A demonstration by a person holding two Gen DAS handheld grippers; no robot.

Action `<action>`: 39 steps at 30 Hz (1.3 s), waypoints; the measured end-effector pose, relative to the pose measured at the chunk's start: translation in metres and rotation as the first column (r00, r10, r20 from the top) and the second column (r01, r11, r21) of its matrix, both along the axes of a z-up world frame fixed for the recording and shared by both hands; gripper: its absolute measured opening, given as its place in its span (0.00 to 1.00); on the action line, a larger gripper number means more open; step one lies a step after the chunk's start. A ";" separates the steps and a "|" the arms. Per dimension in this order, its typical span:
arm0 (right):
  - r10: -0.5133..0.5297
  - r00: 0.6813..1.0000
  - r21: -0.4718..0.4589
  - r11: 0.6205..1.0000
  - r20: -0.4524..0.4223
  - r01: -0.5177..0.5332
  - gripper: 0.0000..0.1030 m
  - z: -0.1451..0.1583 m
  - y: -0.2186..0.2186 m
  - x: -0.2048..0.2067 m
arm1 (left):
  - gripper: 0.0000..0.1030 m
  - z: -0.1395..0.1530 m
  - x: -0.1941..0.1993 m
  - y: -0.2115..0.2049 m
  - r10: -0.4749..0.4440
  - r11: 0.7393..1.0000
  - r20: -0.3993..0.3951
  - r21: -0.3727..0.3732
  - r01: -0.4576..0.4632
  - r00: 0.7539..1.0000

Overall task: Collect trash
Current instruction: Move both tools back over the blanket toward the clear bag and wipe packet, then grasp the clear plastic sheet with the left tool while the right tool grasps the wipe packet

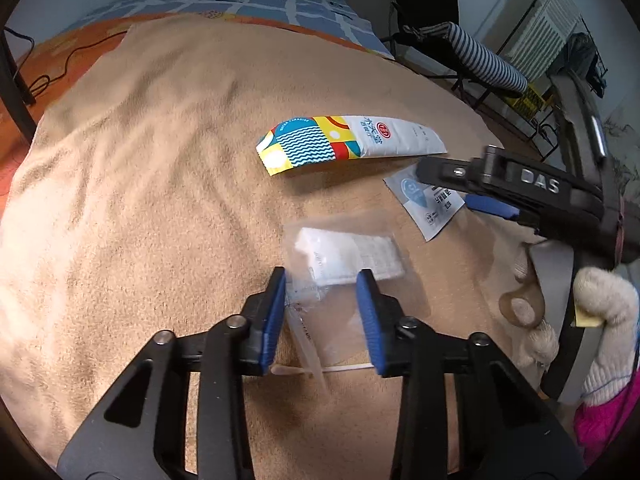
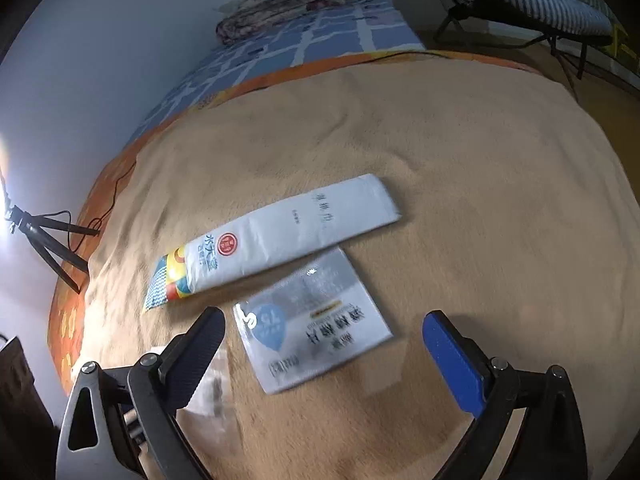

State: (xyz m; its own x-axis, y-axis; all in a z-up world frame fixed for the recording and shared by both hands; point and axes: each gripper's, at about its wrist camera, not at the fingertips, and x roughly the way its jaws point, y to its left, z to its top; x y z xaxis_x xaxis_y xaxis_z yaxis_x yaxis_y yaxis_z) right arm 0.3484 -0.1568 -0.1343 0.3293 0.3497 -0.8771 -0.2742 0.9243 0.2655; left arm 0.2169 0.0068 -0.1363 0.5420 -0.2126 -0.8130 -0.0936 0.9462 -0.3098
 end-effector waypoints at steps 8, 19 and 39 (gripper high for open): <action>0.134 0.991 -0.103 0.985 -0.010 -0.135 1.00 -0.006 0.022 -0.003 | 0.04 -0.002 -0.003 0.010 0.042 0.999 -0.002 -0.005 -0.042 0.999; 0.199 0.980 -0.258 0.947 0.003 -0.191 0.80 -0.006 0.028 -0.015 | 0.18 -0.007 -0.005 0.031 0.088 0.979 -0.043 -0.180 -0.094 0.995; 0.175 0.983 -0.177 0.971 0.058 -0.163 0.66 -0.003 0.014 -0.037 | 0.29 -0.011 0.022 0.012 0.098 0.927 -0.050 -0.360 -0.109 0.994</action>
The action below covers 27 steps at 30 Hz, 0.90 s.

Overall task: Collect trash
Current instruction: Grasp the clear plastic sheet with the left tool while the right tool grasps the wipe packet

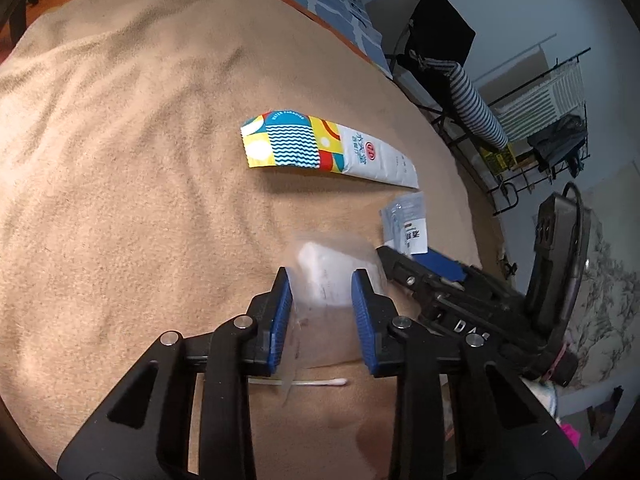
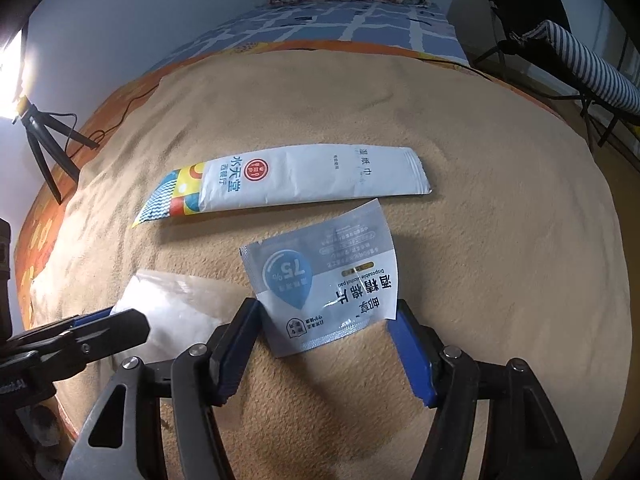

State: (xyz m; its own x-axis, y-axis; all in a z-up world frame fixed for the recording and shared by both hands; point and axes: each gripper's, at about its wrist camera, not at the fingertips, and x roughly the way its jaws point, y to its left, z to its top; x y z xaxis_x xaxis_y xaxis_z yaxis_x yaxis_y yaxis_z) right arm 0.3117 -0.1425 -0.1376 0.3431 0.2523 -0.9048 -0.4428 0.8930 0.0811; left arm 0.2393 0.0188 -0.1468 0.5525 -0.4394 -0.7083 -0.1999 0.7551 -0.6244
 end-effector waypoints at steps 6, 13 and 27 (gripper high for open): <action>0.004 1.000 0.007 1.000 0.012 -0.005 0.62 0.001 -0.003 -0.006 | 0.11 0.009 0.009 -0.008 -0.016 1.000 0.045 0.005 0.016 0.999; -0.014 1.000 0.036 0.999 0.000 0.014 0.01 0.010 -0.008 -0.010 | 0.04 0.023 0.001 -0.010 -0.022 0.999 0.082 0.028 0.020 0.996; -0.239 0.967 0.259 0.932 -0.085 0.253 0.81 0.017 -0.073 0.005 | 0.03 0.047 -0.023 0.008 -0.002 0.999 0.128 0.050 -0.005 0.992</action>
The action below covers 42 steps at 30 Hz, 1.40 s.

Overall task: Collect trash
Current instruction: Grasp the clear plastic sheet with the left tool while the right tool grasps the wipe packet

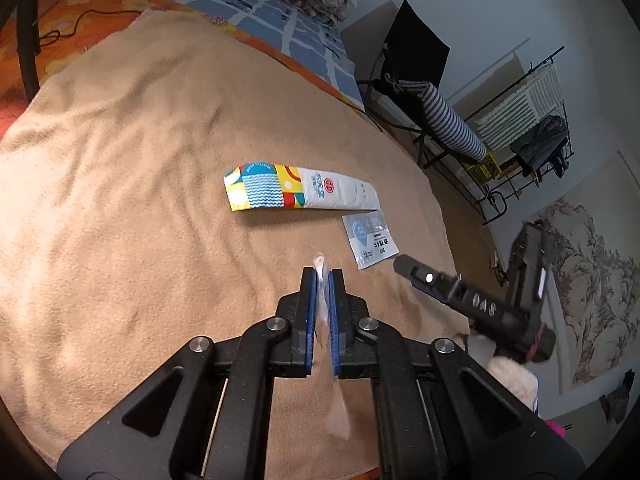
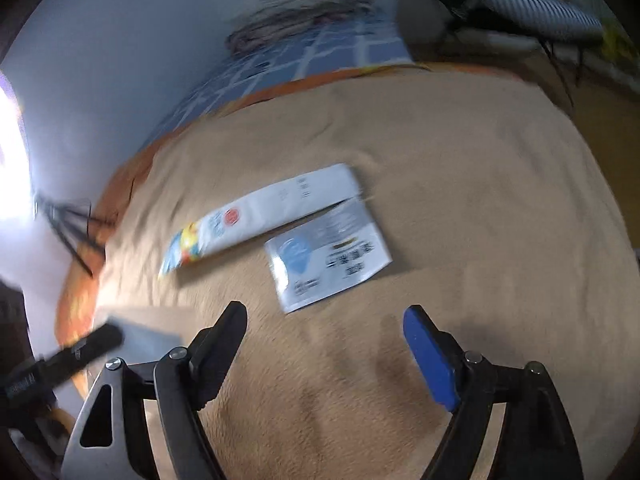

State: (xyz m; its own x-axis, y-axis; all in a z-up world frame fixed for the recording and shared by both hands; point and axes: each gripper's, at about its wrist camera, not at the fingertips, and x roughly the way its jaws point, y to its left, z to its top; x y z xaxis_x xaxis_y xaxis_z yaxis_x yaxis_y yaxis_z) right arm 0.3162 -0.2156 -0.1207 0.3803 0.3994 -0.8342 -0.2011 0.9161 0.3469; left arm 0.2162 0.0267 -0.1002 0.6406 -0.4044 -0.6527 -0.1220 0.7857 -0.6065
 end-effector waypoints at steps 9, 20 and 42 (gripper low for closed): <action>0.140 0.990 -0.159 0.978 0.001 -0.138 0.98 -0.017 0.053 0.035 | 0.03 0.003 -0.005 0.005 0.010 1.000 0.003 0.029 -0.010 1.000; 0.249 0.968 -0.298 0.927 0.032 -0.228 0.55 -0.009 0.068 0.030 | 0.03 0.011 -0.013 0.017 0.032 0.999 0.018 0.015 -0.032 0.999; -0.013 1.000 0.007 1.000 0.003 0.013 0.69 0.012 -0.011 0.031 | 0.03 0.029 -0.026 0.013 0.023 0.999 0.046 0.043 -0.025 0.999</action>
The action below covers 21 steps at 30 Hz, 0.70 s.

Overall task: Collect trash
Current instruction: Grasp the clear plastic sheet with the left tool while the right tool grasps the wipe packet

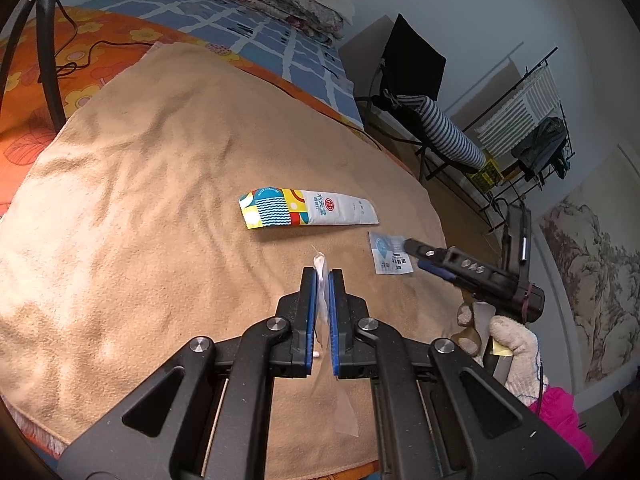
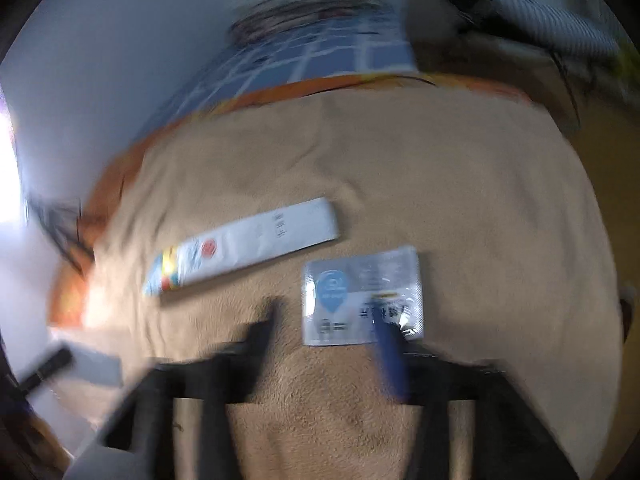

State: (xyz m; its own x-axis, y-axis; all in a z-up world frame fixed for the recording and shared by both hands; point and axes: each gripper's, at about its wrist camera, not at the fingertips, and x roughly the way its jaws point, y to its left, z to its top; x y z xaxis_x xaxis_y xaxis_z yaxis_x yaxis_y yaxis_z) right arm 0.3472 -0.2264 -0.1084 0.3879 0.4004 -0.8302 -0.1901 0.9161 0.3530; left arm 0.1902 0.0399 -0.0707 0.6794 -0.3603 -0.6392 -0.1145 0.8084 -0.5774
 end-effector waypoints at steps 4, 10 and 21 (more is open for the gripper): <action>-0.158 0.978 0.231 0.955 -0.139 0.187 0.64 -0.024 -0.044 -0.012 | 0.03 0.001 -0.001 0.002 0.006 1.000 0.002 -0.009 -0.006 1.000; -0.194 0.973 0.247 0.944 -0.126 0.221 0.45 -0.045 -0.048 -0.007 | 0.03 -0.002 0.001 0.001 0.007 1.000 -0.006 -0.020 -0.007 1.000; -0.172 0.984 0.232 0.956 -0.048 0.178 0.00 -0.039 -0.036 0.018 | 0.03 0.001 0.000 0.000 0.002 1.000 -0.005 -0.004 -0.002 1.000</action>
State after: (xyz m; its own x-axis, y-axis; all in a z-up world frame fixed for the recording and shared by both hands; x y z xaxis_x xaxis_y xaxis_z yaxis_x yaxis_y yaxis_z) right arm 0.3651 -0.2625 -0.1479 0.4477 0.5130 -0.7324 -0.0212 0.8250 0.5648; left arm 0.1905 0.0400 -0.0701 0.6768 -0.3615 -0.6413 -0.1188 0.8061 -0.5797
